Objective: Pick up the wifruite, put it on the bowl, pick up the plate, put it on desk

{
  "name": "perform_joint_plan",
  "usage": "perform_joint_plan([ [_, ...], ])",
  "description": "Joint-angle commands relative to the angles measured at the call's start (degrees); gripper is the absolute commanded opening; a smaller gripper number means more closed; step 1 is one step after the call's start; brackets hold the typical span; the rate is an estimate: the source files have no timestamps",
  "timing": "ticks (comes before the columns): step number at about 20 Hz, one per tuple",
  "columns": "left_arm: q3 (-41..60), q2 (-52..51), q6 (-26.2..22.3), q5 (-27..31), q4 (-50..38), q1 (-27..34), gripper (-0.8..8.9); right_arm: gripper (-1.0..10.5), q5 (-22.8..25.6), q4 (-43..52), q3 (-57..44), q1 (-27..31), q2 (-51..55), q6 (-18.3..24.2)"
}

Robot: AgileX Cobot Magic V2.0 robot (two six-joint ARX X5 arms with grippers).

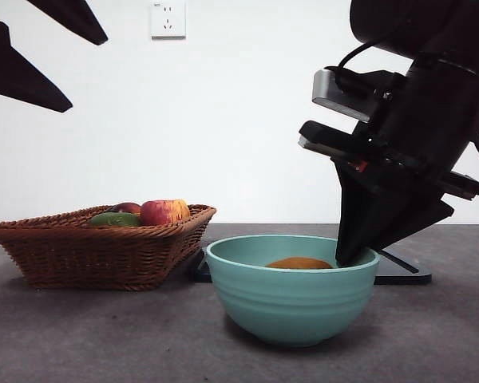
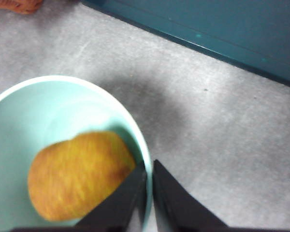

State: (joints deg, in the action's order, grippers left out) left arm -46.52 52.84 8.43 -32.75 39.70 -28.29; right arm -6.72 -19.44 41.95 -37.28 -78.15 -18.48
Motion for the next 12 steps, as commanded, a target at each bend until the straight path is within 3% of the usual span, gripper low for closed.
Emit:
perform_joint_plan([
  [1,-0.4,0.2,-0.3,-0.1,-0.3,-0.4,3.13,0.1,-0.9,0.6,1.8,-0.6,-0.6,-0.6],
  [6,-0.4,0.2,-0.3,-0.1,-0.3,-0.4,3.13,0.1,-0.8,0.1,6.9,1.1,-0.5,-0.2],
  [12,-0.4,0.2,-0.2,-0.1,-0.5,-0.4,3.12,0.1,-2.7,-0.3,13.4,8.9,-3.6,2.4],
])
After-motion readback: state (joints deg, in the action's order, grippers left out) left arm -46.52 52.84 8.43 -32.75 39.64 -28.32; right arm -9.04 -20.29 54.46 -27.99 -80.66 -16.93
